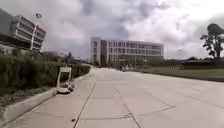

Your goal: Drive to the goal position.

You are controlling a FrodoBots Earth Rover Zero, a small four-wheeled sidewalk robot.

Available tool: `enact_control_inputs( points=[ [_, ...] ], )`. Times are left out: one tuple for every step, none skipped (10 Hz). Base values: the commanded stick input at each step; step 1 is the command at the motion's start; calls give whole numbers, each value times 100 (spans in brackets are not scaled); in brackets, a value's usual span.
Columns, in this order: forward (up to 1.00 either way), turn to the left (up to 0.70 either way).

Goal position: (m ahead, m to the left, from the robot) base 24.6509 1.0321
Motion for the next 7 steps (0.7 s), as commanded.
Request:
enact_control_inputs(
  points=[
    [70, 23],
    [70, 24],
    [70, 25],
    [70, 25],
    [70, 23],
    [70, 13],
    [70, 3]
  ],
)
